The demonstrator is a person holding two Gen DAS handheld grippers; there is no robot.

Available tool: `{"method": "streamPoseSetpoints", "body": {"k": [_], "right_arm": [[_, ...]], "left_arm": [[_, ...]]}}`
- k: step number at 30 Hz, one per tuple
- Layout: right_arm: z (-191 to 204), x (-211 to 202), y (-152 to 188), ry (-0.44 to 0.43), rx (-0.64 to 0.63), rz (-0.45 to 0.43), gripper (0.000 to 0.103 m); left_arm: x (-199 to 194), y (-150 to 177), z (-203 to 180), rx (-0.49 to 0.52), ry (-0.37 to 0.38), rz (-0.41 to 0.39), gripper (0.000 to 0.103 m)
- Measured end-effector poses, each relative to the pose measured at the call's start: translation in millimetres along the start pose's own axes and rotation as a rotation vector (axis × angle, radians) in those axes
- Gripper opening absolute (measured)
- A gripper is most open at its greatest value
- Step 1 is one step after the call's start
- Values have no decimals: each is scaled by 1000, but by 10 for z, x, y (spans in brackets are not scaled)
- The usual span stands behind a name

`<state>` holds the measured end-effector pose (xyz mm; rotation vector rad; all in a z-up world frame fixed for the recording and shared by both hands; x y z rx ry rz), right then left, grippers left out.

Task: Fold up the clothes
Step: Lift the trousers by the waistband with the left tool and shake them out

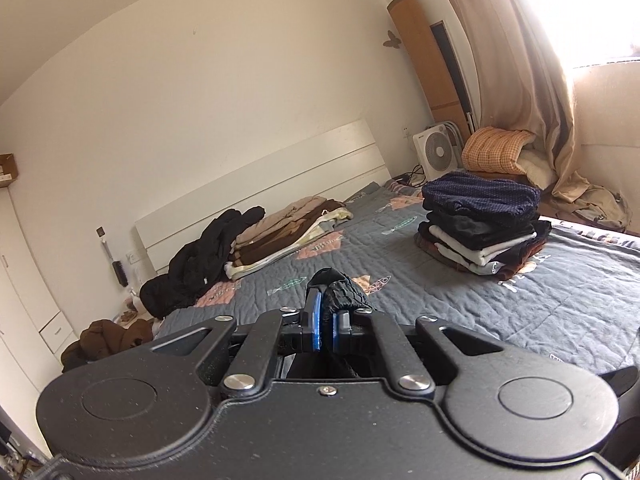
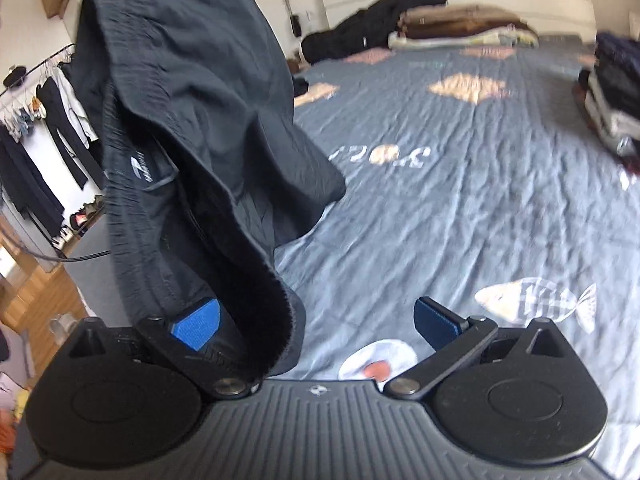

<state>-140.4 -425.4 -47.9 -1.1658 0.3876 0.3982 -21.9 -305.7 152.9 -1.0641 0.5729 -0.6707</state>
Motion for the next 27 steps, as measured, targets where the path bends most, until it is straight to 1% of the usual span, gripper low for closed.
{"method": "streamPoseSetpoints", "body": {"k": [3, 7, 8, 9, 10, 11, 12, 14, 17, 20, 24, 27], "right_arm": [[6, 175, 78, -61, 78, 14, 103], [27, 259, 125, -58, 158, -39, 99], [35, 277, 136, -58, 176, -51, 91], [65, 280, 144, -65, 173, -47, 76], [93, 286, 147, -68, 170, -36, 66], [121, 296, 157, -64, 172, -20, 39], [134, 328, 156, -62, 184, -1, 17], [181, 359, 200, -65, 206, 26, 5], [283, 321, 191, -46, 189, 36, 4], [370, 83, 95, -31, 162, 1, 4], [404, -396, -233, 31, 103, -73, 4], [444, -862, -557, 82, 47, -144, 4]], "left_arm": [[-69, 4, 61, -10, -8, 0, 6], [-161, 10, 143, -22, -18, 1, 6], [-184, 12, 163, -26, -21, 1, 6], [-207, 13, 183, -29, -24, 1, 6], [-230, 15, 204, -32, -26, 1, 6], [-253, 16, 224, -35, -29, 1, 6], [-274, 39, 243, -40, -29, 8, 6], [-322, 92, 278, -45, -32, 23, 6], [-416, 122, 356, -47, -40, 34, 6], [-549, 75, 499, -57, -54, 28, 6], [-754, -43, 618, -59, -62, 11, 6], [-937, -155, 659, -52, -63, -10, 6]]}}
Point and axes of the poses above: each gripper's, at about its wrist camera, not at the fingertips, and x roughly the way its jaws point, z to its left, y to its underside, the point moved 3 cm from there along x, roughly the way its jaws point, and after that the axes turned 11 degrees about -z, right-handed, at the moved point
